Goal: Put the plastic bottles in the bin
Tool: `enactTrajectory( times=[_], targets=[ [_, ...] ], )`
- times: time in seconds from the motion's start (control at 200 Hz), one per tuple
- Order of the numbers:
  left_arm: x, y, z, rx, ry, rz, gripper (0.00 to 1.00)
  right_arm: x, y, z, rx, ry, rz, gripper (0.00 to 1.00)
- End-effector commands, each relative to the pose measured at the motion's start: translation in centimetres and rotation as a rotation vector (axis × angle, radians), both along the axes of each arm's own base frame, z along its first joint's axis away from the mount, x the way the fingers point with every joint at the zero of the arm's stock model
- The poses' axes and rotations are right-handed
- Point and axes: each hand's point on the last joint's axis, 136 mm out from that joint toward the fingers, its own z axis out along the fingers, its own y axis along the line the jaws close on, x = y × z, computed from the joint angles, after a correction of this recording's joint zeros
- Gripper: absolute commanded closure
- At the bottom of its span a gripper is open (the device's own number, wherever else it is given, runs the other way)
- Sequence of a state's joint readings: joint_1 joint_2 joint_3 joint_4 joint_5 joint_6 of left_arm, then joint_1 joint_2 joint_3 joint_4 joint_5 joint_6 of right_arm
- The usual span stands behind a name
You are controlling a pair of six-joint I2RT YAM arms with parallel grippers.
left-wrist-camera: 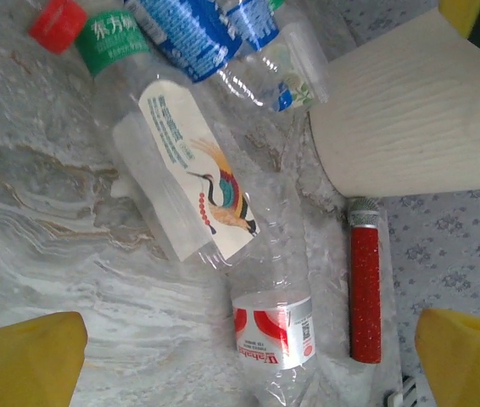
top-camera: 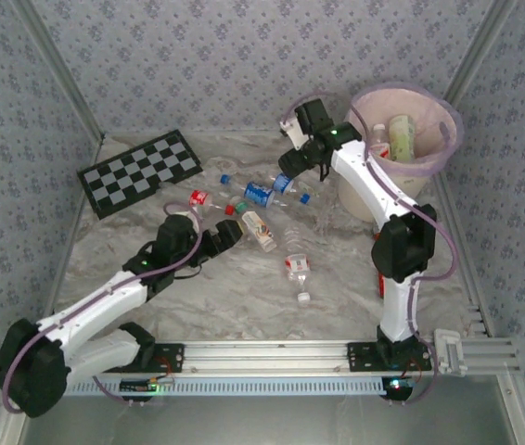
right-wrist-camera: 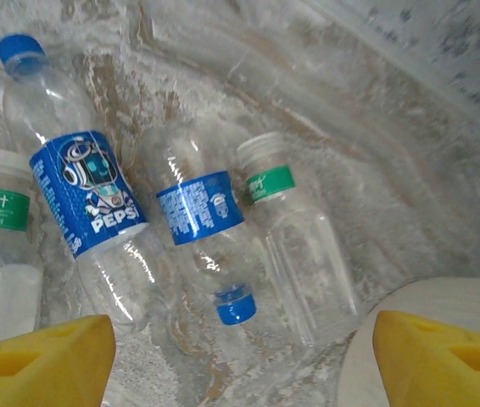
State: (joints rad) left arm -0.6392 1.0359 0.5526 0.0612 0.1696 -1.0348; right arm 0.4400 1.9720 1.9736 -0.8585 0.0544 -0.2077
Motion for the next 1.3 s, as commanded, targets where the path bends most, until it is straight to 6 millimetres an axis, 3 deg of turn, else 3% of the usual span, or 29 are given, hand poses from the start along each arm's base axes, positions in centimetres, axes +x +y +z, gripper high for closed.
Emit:
enactTrajectory(
  times=[0.0,0.12,0.29,0.395,0.49,0.685,0.84,1.104,1.299],
  targets=[
    [1.1,-1.1,-0.3,0.005,0.034,0.074,0.01,-0.6,0.3,3.2,0.112,-0.041,-0.028,0.17],
    [2.5,-2.0,-2.7,0.038,0.111,0.133,0.01,-1.7,-0.1,5.0,0.174,-0.066,-0.073,0.14],
    [4.7,-4.7,-4.8,0.027,0.140,0.116,0.01,-5.3,-0.4,7.5,0.251,-0.099,-0.080,0.11],
    [5.5,-7.1,-5.5,0.019,0.151,0.052,0.14,-7.8,-1.1,9.6,0.322,-0.136,-0.081,0.10],
    [6.2,-8.3,-6.0,0.021,0.157,0.041,0.14,-10.3,-1.3,11.1,0.395,-0.147,-0.063,0.10],
    [7.1,-8.7,-8.6,0.054,0.197,0.075,0.06,-14.9,-3.3,11.5,0.443,-0.147,-0.099,0.10],
    [7.4,-9.6,-10.4,0.057,0.240,0.063,0.11,-17.9,-5.5,11.4,0.461,-0.164,-0.150,0.09],
    [6.7,-9.9,-10.3,0.099,0.238,0.036,0.33,-20.8,-7.2,11.8,0.482,-0.170,-0.172,0.07],
    [5.6,-9.4,-6.9,0.195,0.120,-0.044,0.44,-21.5,-7.0,11.0,0.532,-0.100,-0.217,0.06]
  ],
)
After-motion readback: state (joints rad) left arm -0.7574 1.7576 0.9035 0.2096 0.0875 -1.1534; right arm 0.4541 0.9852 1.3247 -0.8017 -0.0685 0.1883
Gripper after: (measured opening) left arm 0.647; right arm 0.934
